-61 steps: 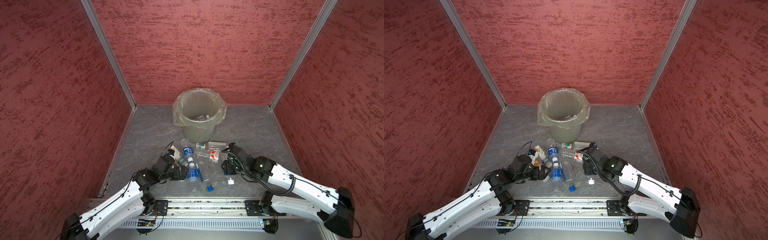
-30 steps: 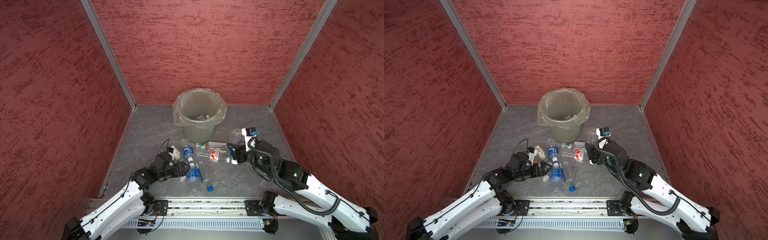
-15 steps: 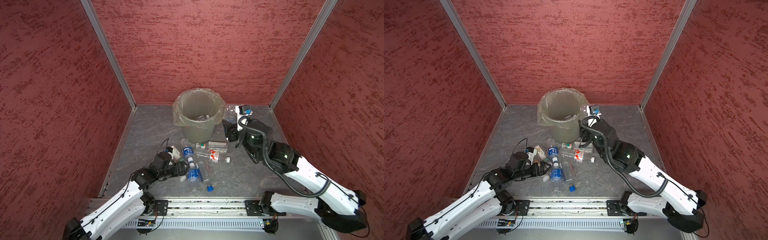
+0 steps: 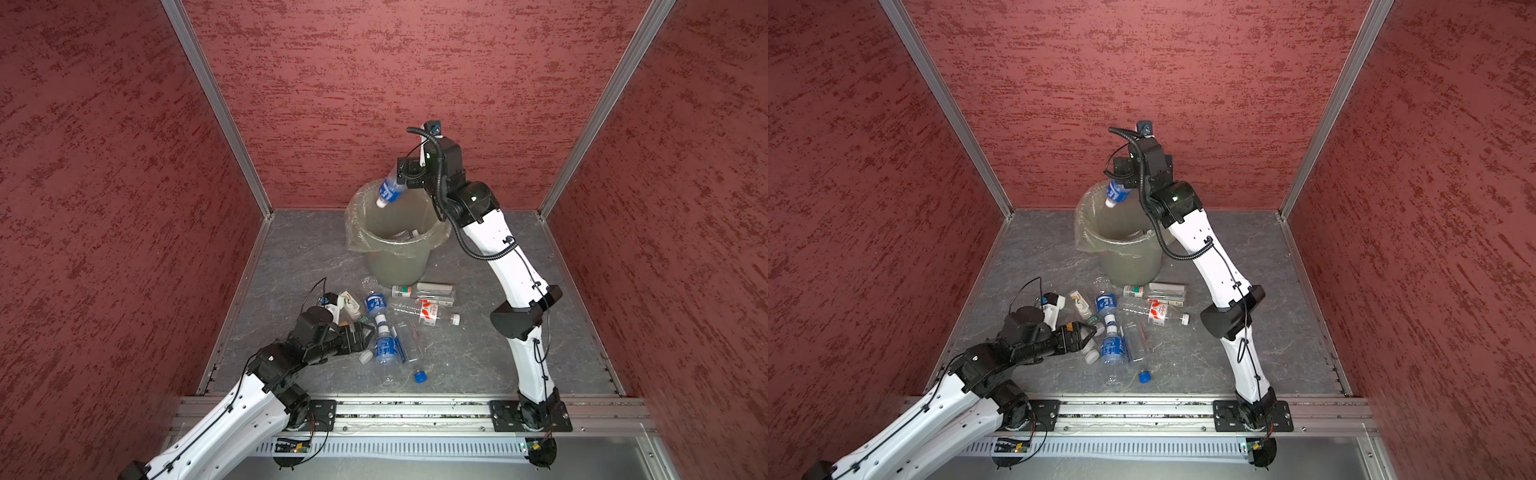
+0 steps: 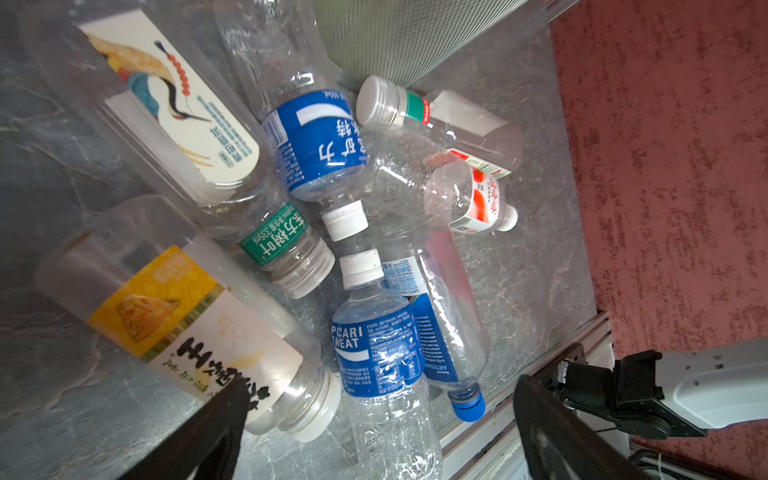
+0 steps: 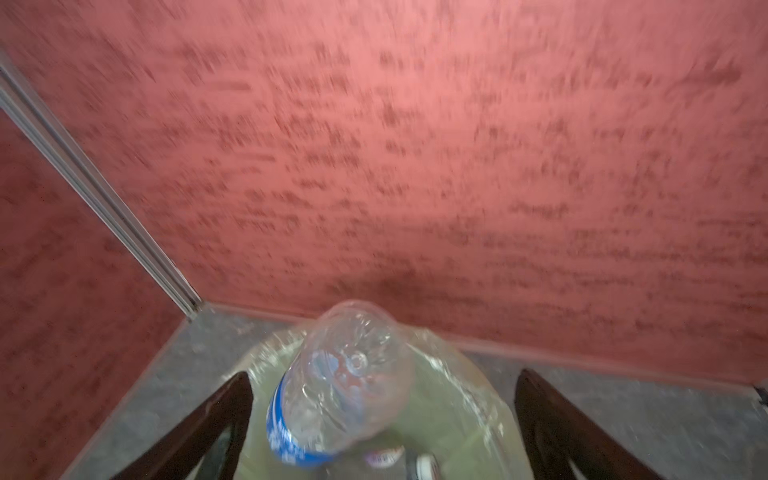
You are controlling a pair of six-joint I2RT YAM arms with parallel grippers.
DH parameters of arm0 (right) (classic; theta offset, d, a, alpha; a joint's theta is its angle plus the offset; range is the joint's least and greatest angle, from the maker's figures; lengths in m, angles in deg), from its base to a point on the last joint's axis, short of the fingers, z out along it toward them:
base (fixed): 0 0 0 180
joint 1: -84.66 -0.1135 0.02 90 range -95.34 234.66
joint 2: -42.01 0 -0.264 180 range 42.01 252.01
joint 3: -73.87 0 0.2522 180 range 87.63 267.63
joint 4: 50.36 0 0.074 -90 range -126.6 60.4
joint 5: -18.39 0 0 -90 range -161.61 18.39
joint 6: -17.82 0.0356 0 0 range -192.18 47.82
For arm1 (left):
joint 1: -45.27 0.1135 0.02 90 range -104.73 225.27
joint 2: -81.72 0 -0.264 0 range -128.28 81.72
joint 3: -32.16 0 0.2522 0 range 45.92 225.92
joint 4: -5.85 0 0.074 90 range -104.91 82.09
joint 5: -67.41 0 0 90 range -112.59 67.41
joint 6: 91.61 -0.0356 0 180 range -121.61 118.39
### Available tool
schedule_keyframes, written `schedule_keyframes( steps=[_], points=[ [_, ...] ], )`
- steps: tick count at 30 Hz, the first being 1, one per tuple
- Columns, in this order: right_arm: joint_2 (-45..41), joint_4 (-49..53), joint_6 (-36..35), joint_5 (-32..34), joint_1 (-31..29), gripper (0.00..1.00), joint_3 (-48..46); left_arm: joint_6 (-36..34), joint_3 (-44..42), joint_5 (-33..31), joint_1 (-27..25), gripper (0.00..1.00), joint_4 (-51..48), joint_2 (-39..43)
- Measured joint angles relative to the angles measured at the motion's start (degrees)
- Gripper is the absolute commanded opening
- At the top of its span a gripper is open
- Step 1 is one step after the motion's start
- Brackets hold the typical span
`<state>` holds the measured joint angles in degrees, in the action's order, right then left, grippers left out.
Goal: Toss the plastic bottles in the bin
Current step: 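Carry the bottle over the wastebasket and open the right gripper, then withdraw the right gripper and lower it onto another clear bottle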
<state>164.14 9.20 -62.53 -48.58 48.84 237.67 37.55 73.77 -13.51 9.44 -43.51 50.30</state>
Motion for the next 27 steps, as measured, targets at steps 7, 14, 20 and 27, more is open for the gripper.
schedule_keyframes(
  steps=[7, 14, 20, 27],
  points=[
    [-14.75, -2.25, 0.85, -1.84, 0.28, 0.99, -19.56, -0.02, 0.07, -0.37, 0.15, 0.99, -1.88, -0.79],
    [-30.67, -6.88, 0.90, -2.34, -0.28, 0.99, -30.42, 0.00, 1.22, -1.05, 0.15, 0.99, -2.62, -3.82],
    [-40.39, -9.92, 1.36, -3.02, -0.31, 0.98, -49.77, -0.22, 4.85, -2.56, 0.15, 1.00, -3.17, -6.19],
    [-44.61, -8.28, 1.40, -6.54, -0.31, 0.95, -62.73, 0.07, 8.81, -5.66, 0.31, 0.99, -4.02, -9.22]
  ],
)
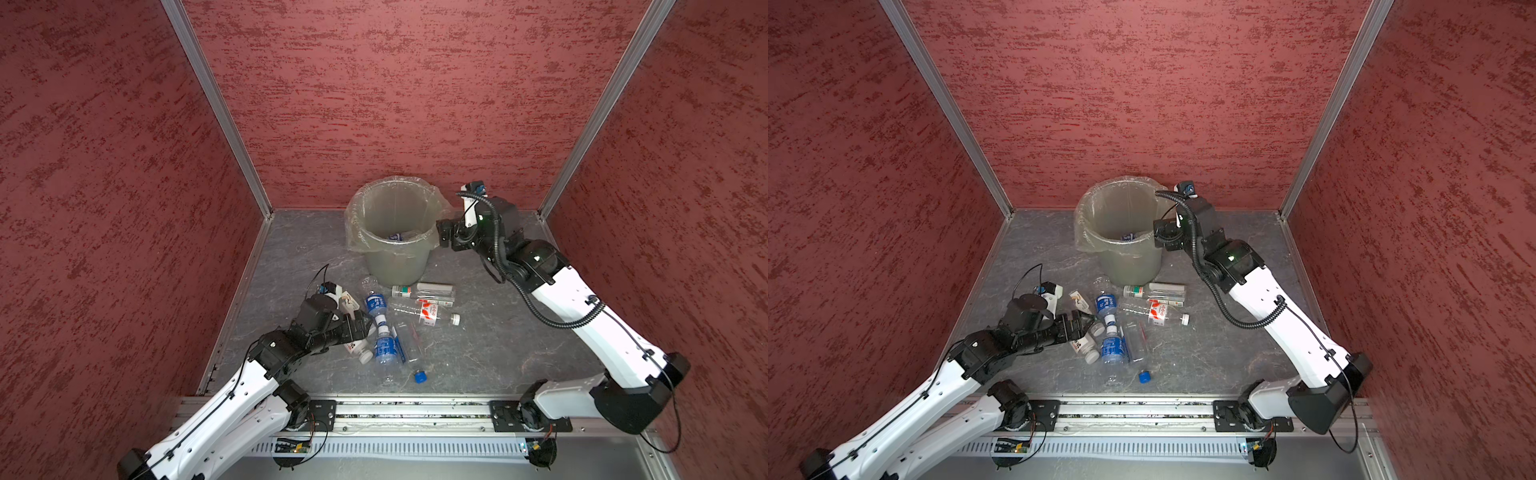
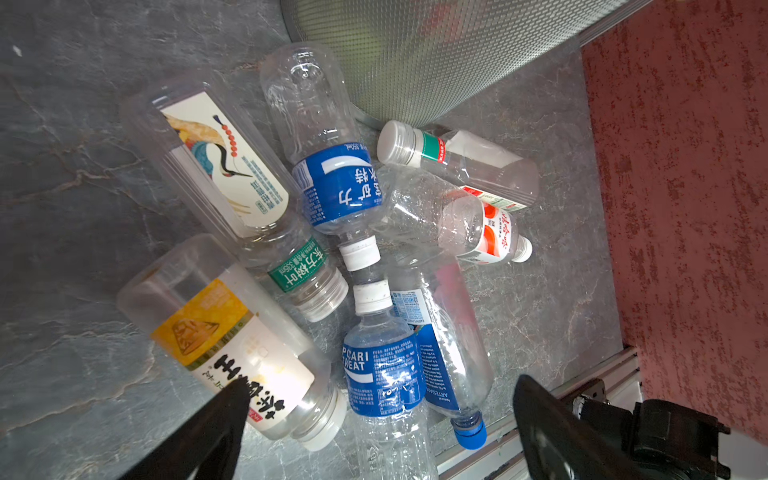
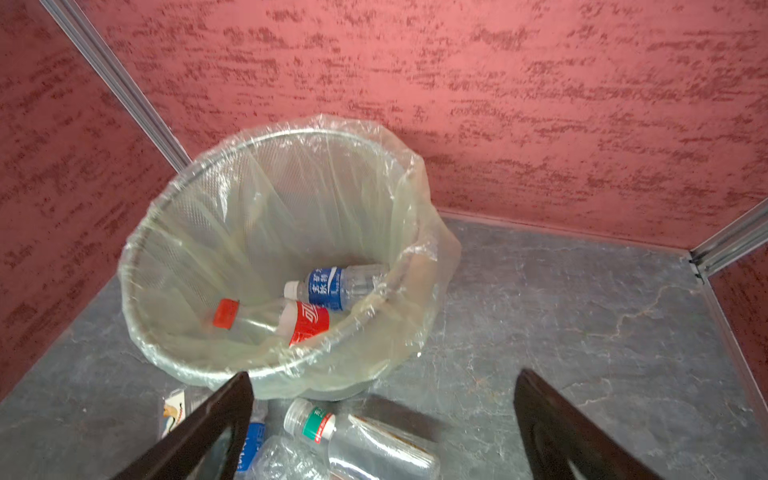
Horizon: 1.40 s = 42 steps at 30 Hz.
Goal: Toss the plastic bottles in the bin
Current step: 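Withdraw the right gripper and lower it onto another clear bottle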
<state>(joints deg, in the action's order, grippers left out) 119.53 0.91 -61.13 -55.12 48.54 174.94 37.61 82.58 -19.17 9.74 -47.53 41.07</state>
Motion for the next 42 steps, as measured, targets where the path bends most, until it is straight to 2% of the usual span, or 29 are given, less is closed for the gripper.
schedule_keyframes(
  steps=[6, 11, 19, 24, 27, 30, 33, 42],
  points=[
    [-7.91, -0.33, -1.84, -1.81, -0.07, 0.98, -12.41, 0.98, 0.33, -1.62, 0.72, 0.99, -0.68, -2.01],
    [-10.25, 0.11, -3.41, -5.51, -0.04, 0.94, -13.33, 1.57, 0.66, -2.32, 1.90, 0.96, -1.40, -2.08],
    [-9.70, 2.58, -4.00, -9.60, -0.07, 0.88, -18.67, 3.08, 1.05, -2.54, 2.14, 0.94, -3.72, -1.73],
    [-9.35, 4.39, -4.11, -11.54, -0.48, 0.80, -20.92, 3.91, 0.48, -2.34, 2.14, 0.93, -4.15, -0.44],
    [-8.39, 5.25, -4.22, -11.96, -1.40, 0.75, -21.94, 4.02, -0.20, -2.21, 2.14, 0.93, -4.13, -0.22],
    [-6.95, 5.90, -3.82, -12.17, -3.30, 0.75, -22.69, 4.04, -0.70, -2.14, 2.14, 0.93, -4.13, -0.20],
    [-5.16, 6.27, -1.25, -11.54, -5.90, 0.81, -22.88, 4.04, -1.09, -2.12, 2.14, 0.93, -4.17, -0.04],
    [-1.51, 5.90, 11.41, -11.69, -11.56, 0.79, -25.29, 3.96, -2.19, -1.99, 2.14, 0.94, -4.31, 1.07]
  ],
)
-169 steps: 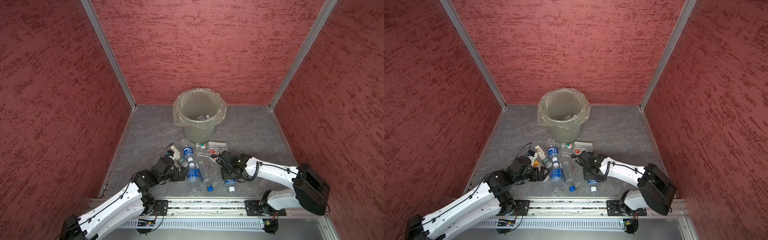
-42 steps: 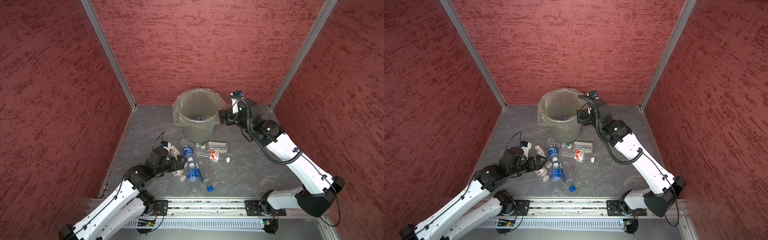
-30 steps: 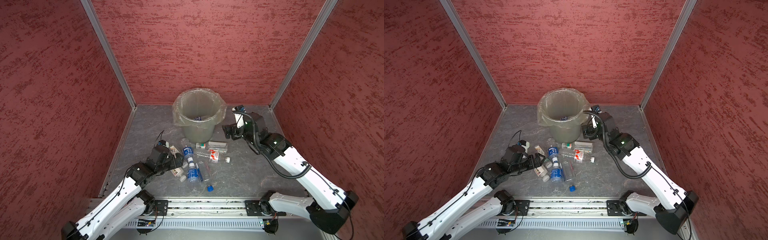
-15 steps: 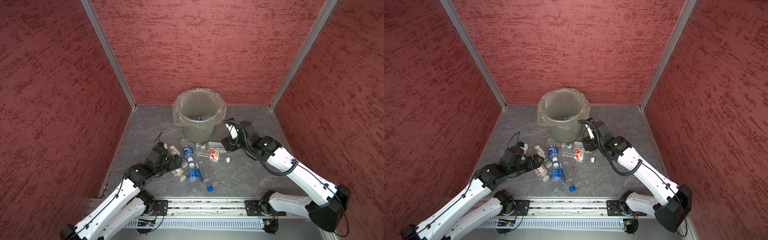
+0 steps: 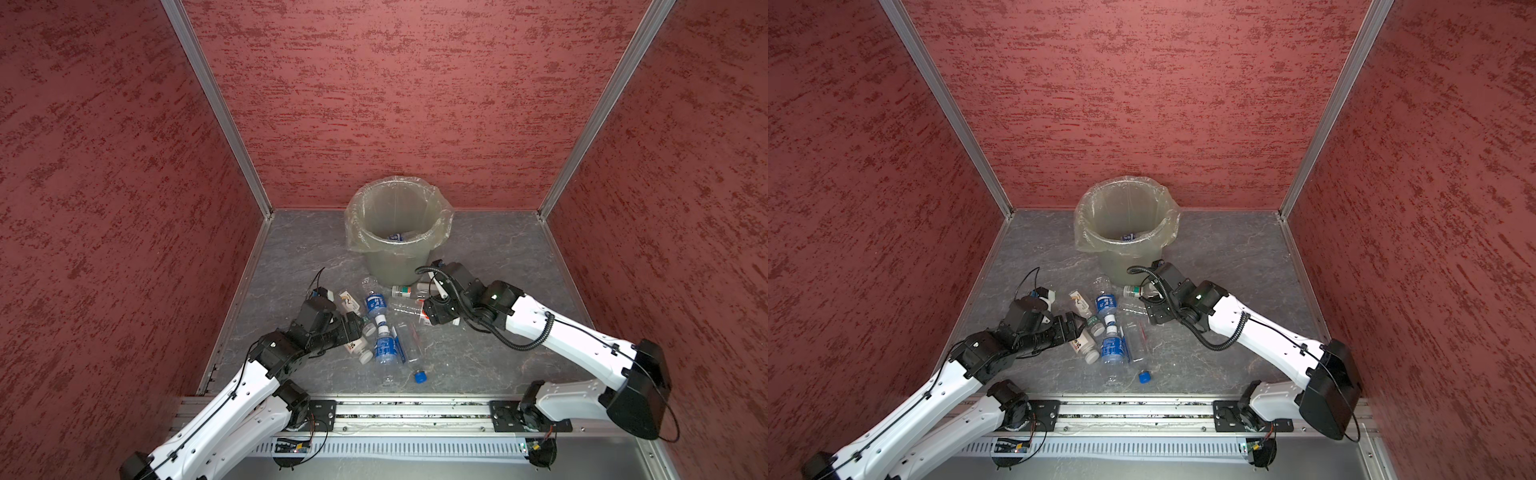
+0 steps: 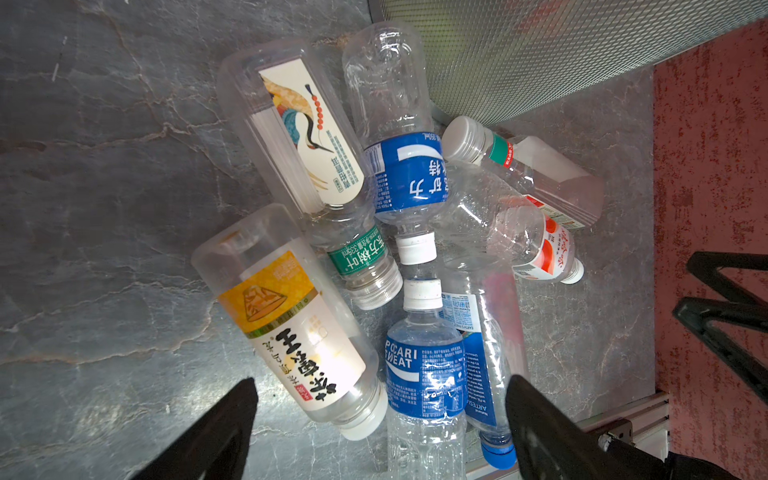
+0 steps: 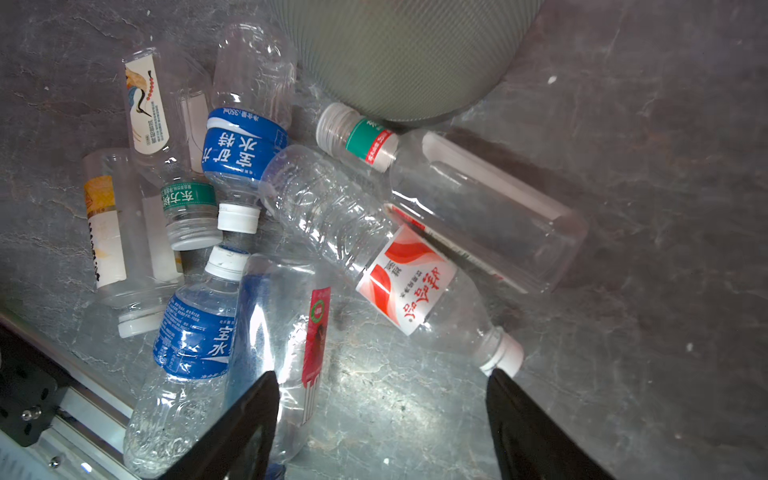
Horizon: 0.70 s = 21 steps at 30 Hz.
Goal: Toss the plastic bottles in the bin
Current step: 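Withdraw the right gripper and lower it onto another clear bottle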
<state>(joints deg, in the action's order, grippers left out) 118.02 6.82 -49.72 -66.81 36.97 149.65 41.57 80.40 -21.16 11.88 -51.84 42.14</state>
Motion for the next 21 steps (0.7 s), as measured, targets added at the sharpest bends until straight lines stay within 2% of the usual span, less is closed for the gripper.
schedule_keyframes(
  steps=[10, 15, 21],
  points=[
    [6.05, -0.17, 9.01, -1.60, -6.88, 0.78, 0.09, -0.13, -2.01, 0.48, 0.00, 0.95, -0.09, -0.98],
    [10.75, -0.37, 11.67, -1.84, -10.69, 0.78, 0.83, -0.09, -3.04, 1.25, -0.02, 0.95, -0.02, -0.94],
    [13.75, -0.63, 13.40, -1.88, -12.55, 0.80, 1.49, -0.11, -3.87, 1.31, 0.00, 0.95, 0.35, -0.87]
  ],
)
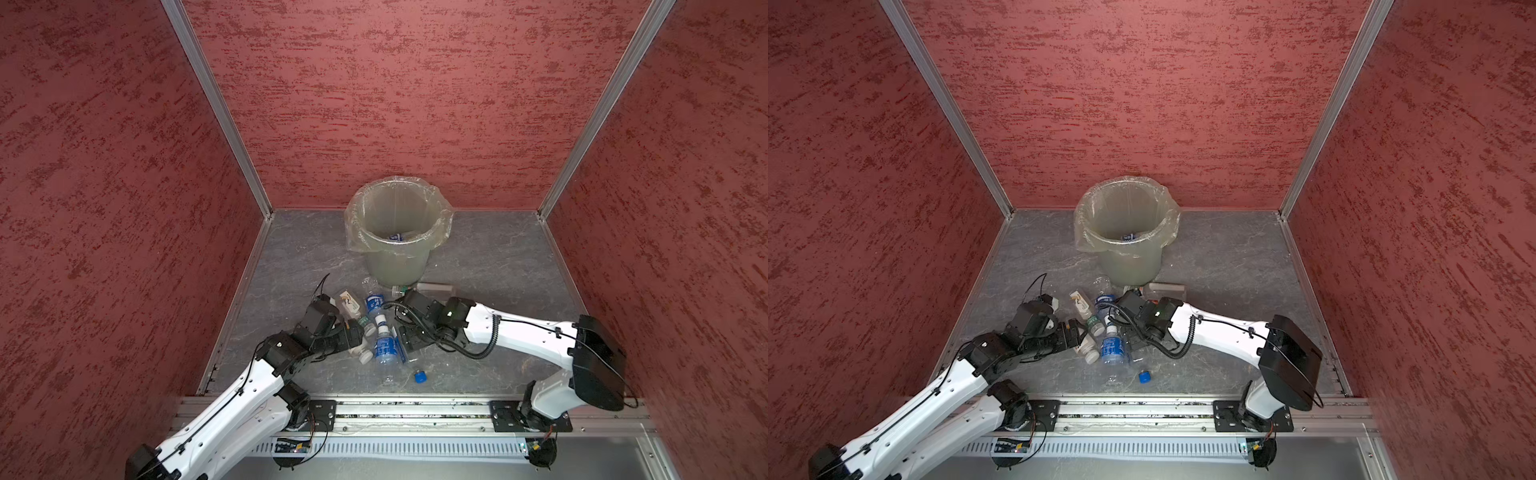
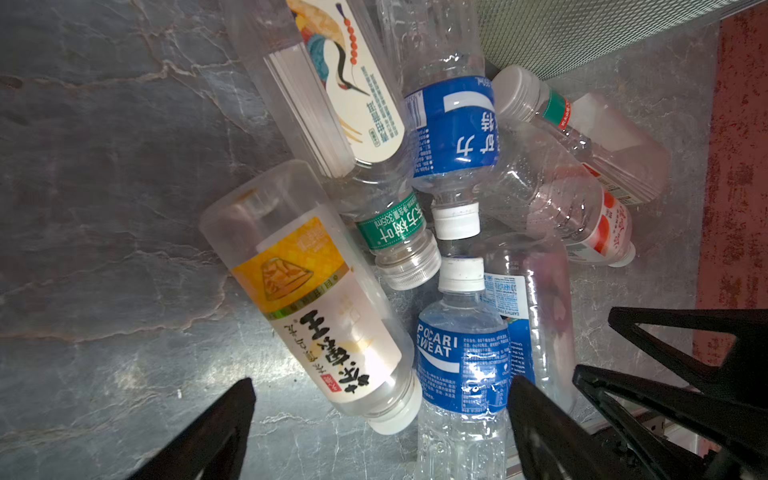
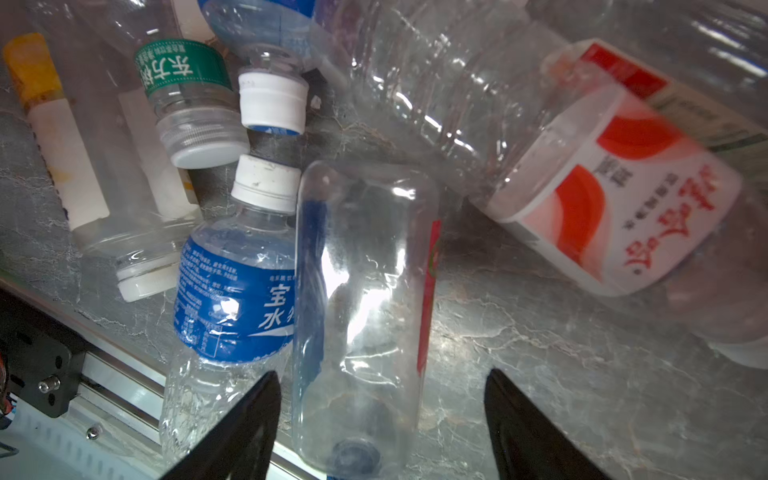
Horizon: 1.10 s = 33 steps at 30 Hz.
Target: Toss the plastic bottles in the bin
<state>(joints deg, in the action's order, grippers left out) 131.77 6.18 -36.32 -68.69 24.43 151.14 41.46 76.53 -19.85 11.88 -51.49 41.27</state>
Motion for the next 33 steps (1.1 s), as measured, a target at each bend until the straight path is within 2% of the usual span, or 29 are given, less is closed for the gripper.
schedule_keyframes(
  steps=[17, 33],
  points=[
    [4.50, -1.09, 1.70, -0.02, -0.81, 0.81, 1.77, 0.15, -2.34, 0.20, -0.02, 0.96, 0.31, 1.49],
    [7.28, -0.20, 1.16, 1.14, -1.27, 0.69, 1.92, 0.20, -2.67, 0.20, 0.00, 0.96, 0.35, 1.51]
  ],
)
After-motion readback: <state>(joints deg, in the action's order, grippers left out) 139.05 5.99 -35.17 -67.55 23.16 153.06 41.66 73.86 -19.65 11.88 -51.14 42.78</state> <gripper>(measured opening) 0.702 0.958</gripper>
